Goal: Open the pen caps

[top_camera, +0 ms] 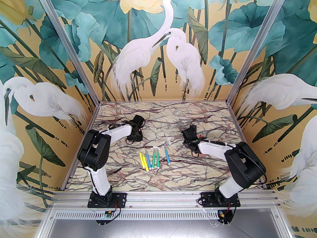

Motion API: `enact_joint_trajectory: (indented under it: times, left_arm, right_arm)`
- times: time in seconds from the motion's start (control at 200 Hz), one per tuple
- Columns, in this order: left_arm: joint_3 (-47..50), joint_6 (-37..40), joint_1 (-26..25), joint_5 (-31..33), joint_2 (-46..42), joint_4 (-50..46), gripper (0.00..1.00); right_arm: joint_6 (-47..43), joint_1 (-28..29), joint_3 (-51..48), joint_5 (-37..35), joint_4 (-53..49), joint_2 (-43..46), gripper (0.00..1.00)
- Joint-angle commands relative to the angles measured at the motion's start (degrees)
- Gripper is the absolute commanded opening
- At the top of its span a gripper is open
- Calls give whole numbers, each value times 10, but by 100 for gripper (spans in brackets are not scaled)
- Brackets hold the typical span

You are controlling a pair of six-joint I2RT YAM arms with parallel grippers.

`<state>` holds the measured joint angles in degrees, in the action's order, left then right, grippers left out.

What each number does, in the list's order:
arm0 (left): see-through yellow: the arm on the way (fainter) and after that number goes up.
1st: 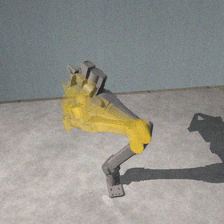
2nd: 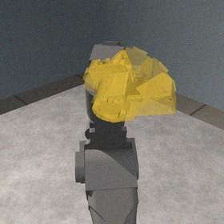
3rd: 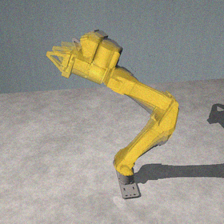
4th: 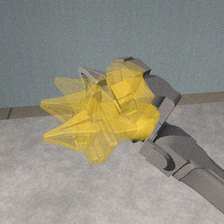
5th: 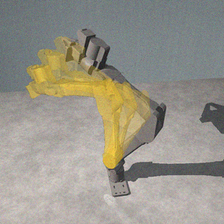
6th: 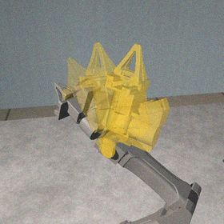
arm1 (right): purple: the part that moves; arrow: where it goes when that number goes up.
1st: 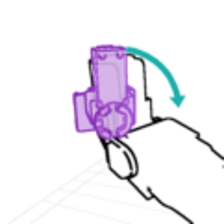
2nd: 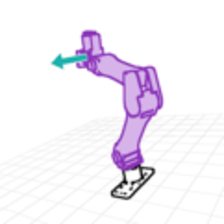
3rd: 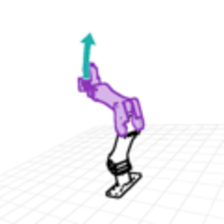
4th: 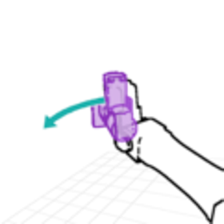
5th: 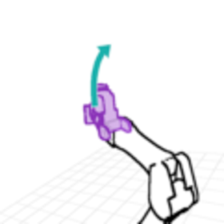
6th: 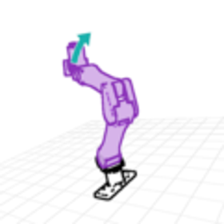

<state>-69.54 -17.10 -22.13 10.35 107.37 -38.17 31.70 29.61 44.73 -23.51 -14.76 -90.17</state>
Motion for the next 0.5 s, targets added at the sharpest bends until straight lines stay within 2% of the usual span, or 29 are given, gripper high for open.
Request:
enact_joint_trajectory:
  times: [0.0, 0.155, 0.265, 0.495]
  left_arm:
    - [1, -3, 3, -6, -11, -13, 29]
    - [3, -2, 3, -20, -41, -14, 31]
    - [3, -2, 3, -26, -68, -17, 37]
    - [27, 0, 3, -44, -134, -1, 48]
  right_arm:
    - [-15, 1, -5, 16, -8, 21, 37]
    - [-28, 11, -5, 35, -7, 42, 40]
    - [-49, 28, 4, 51, -14, 53, 40]
    - [-75, 83, 39, 35, -48, 50, 43]
